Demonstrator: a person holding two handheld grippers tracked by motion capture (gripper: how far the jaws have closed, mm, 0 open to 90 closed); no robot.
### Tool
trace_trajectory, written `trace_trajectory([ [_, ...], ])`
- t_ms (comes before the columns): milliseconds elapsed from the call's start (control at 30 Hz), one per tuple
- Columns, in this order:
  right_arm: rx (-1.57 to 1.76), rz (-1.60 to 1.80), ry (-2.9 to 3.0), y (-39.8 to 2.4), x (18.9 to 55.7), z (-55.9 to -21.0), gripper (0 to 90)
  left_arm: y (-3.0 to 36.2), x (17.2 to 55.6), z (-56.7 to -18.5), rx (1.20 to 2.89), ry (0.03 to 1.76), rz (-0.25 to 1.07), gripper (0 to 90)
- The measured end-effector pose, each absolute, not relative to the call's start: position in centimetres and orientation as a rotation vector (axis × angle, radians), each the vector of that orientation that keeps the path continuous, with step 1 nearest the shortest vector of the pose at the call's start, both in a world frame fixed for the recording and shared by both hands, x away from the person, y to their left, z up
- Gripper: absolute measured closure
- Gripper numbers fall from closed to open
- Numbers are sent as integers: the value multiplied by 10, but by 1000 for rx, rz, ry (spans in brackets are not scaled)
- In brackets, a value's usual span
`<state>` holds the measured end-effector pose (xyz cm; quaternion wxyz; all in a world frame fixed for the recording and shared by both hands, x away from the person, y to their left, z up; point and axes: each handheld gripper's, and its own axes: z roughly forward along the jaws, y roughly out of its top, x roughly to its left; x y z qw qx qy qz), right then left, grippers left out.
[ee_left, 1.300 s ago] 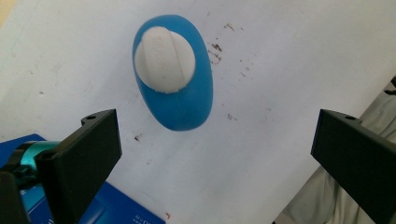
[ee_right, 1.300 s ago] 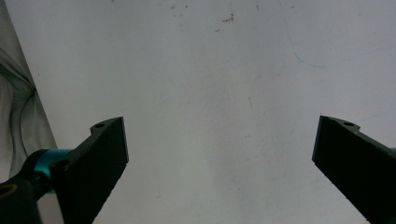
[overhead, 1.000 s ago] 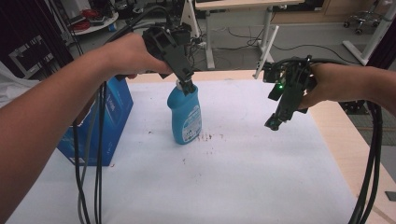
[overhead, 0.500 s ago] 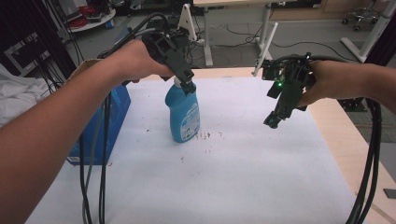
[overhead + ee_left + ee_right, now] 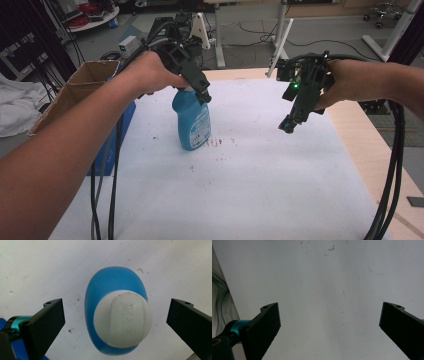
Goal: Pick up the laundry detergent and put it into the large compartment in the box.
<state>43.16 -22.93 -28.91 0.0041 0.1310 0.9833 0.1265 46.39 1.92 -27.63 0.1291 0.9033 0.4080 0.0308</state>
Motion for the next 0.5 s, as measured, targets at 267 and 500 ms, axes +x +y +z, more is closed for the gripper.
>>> trace_trajectory([
  [267, 411, 398, 3081, -230, 433, -290, 26, 17, 465, -289, 2629, 1208, 86, 17],
  [500, 409, 398, 3084, -230, 433, -290, 26, 15, 467, -294, 2647, 1225, 88, 26],
])
